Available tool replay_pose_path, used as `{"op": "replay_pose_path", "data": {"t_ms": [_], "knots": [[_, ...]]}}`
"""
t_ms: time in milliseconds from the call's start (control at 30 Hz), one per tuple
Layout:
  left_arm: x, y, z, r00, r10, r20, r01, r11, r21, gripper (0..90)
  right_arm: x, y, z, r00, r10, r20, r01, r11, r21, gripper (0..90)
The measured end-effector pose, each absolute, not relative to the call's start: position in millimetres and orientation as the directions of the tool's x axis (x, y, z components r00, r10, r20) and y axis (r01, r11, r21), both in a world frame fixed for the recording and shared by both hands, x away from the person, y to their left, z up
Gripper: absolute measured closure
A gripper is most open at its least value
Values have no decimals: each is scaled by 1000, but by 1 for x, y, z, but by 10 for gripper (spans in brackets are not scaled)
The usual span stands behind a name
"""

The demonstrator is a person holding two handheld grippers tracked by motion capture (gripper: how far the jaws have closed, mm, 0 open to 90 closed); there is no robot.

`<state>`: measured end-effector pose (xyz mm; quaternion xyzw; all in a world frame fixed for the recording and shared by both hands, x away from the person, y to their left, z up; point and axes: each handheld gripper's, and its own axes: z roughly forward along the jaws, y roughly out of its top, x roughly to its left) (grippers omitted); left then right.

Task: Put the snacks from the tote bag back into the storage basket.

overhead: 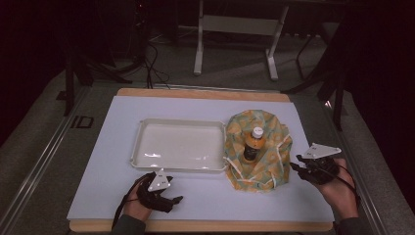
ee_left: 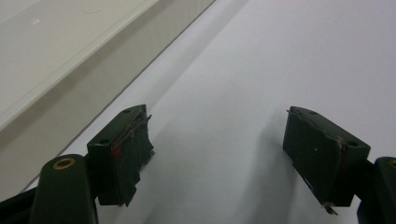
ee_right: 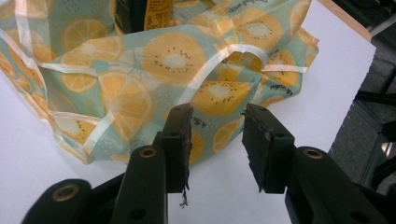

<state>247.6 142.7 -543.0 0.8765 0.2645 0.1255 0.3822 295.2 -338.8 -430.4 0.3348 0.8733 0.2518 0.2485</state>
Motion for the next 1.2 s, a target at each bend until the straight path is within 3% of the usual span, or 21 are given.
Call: {"op": "replay_pose_path", "data": {"t_ms": [400,1200], "knots": [[247,143,-543,831,556,22,363,-572,736,231,298,-334,-425,-686,675,-273,438,682,586,655],[247,142,-543,833,552,29,356,-576,736,235,312,-306,-417,-729,621,-289,390,723,570,642]]}}
